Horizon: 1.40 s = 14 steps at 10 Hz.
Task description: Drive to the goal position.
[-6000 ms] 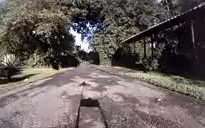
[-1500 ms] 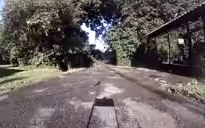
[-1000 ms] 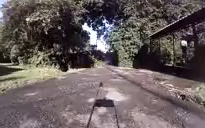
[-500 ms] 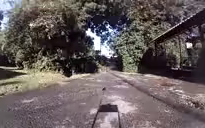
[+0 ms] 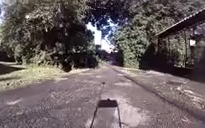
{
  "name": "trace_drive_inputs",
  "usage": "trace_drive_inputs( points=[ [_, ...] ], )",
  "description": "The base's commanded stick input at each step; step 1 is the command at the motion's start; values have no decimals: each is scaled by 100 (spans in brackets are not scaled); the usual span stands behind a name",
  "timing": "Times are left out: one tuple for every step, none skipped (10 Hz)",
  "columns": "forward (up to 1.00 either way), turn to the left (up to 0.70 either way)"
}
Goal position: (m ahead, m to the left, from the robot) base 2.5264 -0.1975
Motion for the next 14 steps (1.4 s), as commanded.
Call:
trace_drive_inputs(
  points=[
    [70, 0],
    [70, 0],
    [70, 0],
    [70, 0],
    [70, 0],
    [70, 0],
    [70, 0],
    [70, 0],
    [70, 0],
    [70, 0],
    [70, 0],
    [70, 0],
    [70, 0],
    [70, 0]
  ],
)
